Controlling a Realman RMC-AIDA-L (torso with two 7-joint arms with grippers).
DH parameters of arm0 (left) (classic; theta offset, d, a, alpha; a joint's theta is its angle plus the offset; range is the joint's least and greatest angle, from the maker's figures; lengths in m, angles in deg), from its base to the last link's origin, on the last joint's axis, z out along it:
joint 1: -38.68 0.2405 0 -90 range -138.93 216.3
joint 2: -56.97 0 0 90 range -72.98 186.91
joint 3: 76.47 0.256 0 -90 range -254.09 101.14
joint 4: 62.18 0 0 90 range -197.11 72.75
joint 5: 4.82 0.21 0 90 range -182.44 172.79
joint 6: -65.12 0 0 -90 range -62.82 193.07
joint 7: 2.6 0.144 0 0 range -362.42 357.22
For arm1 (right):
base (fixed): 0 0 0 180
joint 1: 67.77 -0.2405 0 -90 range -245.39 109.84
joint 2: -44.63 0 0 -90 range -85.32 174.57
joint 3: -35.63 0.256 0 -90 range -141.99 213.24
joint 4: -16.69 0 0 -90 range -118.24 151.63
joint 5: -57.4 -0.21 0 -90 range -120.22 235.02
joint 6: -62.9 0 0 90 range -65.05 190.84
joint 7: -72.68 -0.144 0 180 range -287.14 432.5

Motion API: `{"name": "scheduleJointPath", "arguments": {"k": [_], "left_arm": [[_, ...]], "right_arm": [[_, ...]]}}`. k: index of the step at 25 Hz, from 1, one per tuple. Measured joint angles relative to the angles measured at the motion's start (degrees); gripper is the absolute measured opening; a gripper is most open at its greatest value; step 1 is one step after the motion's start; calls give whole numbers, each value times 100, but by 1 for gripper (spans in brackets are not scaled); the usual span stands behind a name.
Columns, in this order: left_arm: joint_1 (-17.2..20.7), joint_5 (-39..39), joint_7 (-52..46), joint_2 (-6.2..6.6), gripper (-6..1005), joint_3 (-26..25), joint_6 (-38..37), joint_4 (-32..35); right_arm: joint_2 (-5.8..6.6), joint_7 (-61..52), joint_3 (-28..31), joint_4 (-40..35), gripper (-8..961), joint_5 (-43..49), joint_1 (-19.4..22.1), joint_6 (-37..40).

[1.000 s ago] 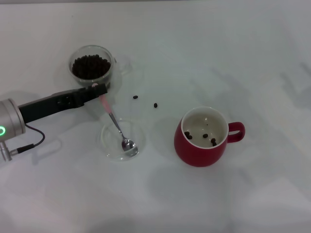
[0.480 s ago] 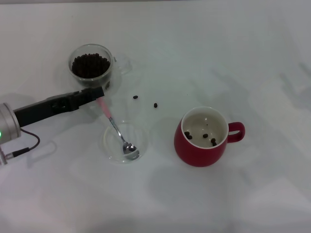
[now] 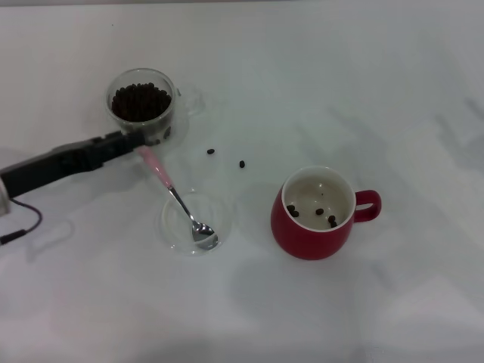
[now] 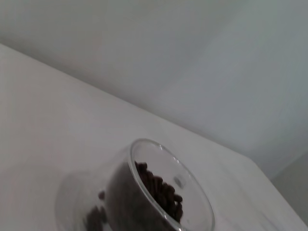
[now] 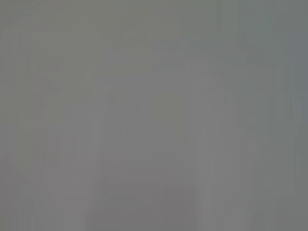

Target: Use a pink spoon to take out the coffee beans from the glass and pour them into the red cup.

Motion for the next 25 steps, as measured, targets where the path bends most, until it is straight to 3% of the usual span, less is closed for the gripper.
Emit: {"name": "scheduleJointPath", "arguments": {"k": [5, 11, 17, 22, 24, 25], "left_arm": [[431, -6, 385, -35, 634, -468, -267, 664], [771, -9, 1367, -54, 629, -1673, -1245, 1155], [1072, -79, 2463, -42, 626, -2784, -1513, 1203], [1319, -92, 3398, -112, 624, -4082, -1468, 1042], [1319, -92, 3398, -112, 623, -4082, -1468, 1042], [1371, -125, 3901, -128, 623, -4783, -1452, 751]], "right_arm": [[0, 0, 0, 0, 654, 7, 0, 5], [0, 0, 0, 0, 653, -14, 39, 58], [0, 1, 17, 103, 654, -28, 66, 139], [0, 11, 18, 172, 654, -36, 77, 147], [0, 15, 29, 209, 654, -36, 78, 188], [0, 16, 37, 231, 653, -36, 79, 219]]}}
